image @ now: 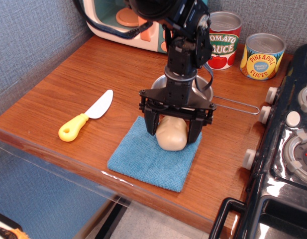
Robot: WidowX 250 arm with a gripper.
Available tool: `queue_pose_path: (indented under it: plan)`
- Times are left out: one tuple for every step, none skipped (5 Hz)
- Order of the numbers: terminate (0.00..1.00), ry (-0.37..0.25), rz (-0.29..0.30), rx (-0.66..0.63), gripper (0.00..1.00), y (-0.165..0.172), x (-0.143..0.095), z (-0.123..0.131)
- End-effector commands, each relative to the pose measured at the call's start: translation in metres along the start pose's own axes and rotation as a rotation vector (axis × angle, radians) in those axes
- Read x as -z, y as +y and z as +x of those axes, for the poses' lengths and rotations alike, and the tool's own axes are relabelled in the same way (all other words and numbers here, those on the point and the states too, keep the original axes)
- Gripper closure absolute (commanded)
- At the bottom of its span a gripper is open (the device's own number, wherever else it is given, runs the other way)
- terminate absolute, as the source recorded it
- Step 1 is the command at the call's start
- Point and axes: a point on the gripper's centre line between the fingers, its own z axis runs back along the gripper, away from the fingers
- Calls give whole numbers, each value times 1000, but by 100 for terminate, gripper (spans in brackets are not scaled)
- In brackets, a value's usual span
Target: Place the bread inside of the silver pot.
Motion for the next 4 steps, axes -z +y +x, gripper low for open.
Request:
queue_pose_path:
  plan:
    - [0, -28, -18, 18, 100, -1, -5, 7]
    - [0, -60, -34, 37, 100, -1, -20, 8]
    - [0, -134, -91, 69, 100, -2, -54, 18]
    - [0, -188, -106, 46, 100, 5, -74, 40]
